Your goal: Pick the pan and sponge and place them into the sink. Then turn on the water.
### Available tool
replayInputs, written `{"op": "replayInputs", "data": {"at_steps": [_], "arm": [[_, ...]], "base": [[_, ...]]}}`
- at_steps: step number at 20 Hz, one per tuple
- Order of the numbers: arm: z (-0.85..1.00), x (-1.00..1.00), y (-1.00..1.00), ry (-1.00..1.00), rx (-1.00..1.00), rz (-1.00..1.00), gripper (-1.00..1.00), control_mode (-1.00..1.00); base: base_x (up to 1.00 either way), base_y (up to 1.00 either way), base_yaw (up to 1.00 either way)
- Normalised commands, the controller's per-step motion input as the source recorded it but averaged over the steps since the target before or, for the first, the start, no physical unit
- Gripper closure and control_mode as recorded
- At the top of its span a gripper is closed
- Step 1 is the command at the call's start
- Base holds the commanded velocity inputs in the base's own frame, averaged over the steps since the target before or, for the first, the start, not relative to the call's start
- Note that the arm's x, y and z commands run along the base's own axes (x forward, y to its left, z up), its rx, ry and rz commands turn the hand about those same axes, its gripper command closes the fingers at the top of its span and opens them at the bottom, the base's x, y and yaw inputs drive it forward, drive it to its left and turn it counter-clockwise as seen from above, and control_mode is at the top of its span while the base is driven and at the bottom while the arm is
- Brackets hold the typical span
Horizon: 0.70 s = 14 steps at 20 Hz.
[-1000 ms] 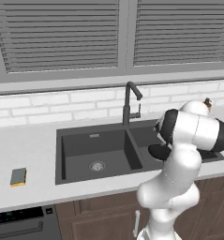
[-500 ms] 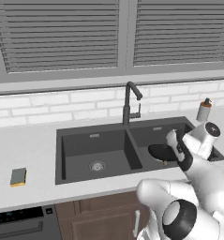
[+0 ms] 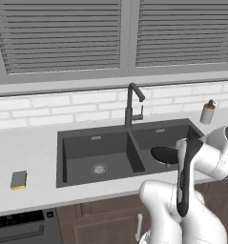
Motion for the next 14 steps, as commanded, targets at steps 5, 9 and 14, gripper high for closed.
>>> {"op": "replayInputs", "data": {"at_steps": [5,9,14], "arm": [[1.0,-0.62,0.06,0.21,-0.05,0.34,-1.0,-1.0],[0.85,-0.49,0.39,0.19,-0.04,0.23,-1.0,-1.0],[0.52,-0.44,0.65,0.11,0.0,0.03,-1.0,-1.0]], "base": [[0.0,0.0,0.0],[0.0,0.0,0.0],[0.0,0.0,0.0]]}}
